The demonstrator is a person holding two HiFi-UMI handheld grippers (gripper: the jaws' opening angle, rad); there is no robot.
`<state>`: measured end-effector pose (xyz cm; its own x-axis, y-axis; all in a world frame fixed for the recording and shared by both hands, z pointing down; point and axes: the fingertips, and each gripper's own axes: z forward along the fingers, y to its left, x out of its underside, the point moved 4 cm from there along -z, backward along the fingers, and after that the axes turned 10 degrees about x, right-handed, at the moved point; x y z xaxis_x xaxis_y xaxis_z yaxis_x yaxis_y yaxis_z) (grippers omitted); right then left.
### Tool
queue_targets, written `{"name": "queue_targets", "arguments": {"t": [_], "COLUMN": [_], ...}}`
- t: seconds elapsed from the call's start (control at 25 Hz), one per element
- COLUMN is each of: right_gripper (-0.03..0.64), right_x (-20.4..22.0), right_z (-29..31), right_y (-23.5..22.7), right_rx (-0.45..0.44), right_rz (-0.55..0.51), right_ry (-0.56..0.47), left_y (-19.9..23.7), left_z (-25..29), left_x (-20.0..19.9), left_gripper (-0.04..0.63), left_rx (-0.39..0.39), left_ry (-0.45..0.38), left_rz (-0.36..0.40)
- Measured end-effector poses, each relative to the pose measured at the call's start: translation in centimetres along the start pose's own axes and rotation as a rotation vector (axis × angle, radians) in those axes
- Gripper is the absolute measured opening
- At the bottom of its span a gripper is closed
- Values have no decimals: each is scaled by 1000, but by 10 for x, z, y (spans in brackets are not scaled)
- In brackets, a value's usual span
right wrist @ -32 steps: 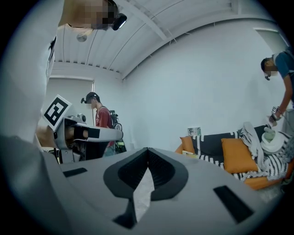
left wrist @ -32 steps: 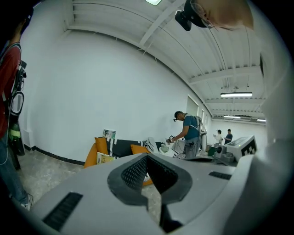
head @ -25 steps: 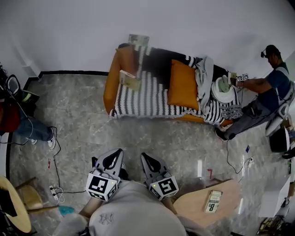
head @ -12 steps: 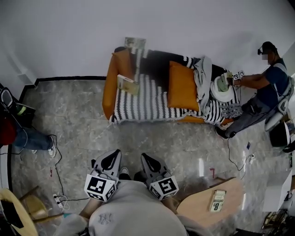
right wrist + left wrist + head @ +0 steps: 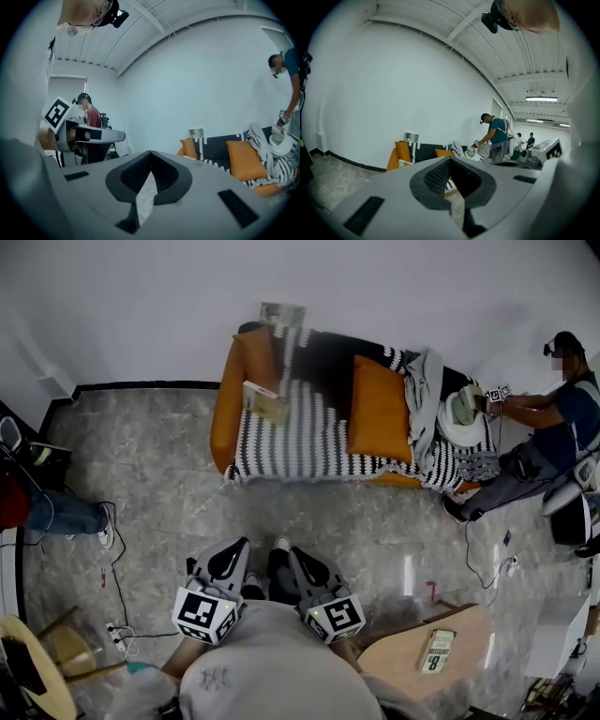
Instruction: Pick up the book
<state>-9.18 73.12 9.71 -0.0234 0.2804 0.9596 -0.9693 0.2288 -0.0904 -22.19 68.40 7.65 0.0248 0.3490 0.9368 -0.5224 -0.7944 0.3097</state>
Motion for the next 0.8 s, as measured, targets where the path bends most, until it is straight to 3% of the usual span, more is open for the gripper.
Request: {"name": "queue_targets", "arguments": {"t": [0.8], "right_gripper": [17], "right_x": [-55], "right_z": [103], "right_y": [-105], "right_rx": [-103], "right_rz": [-52], "right_ry": [-34], "left_y": [56], "left_z": [106], "left_x": [-51], "left_gripper": [9], "left_rx": [-145], "left_ry": [-93], "left_rz": [5]}}
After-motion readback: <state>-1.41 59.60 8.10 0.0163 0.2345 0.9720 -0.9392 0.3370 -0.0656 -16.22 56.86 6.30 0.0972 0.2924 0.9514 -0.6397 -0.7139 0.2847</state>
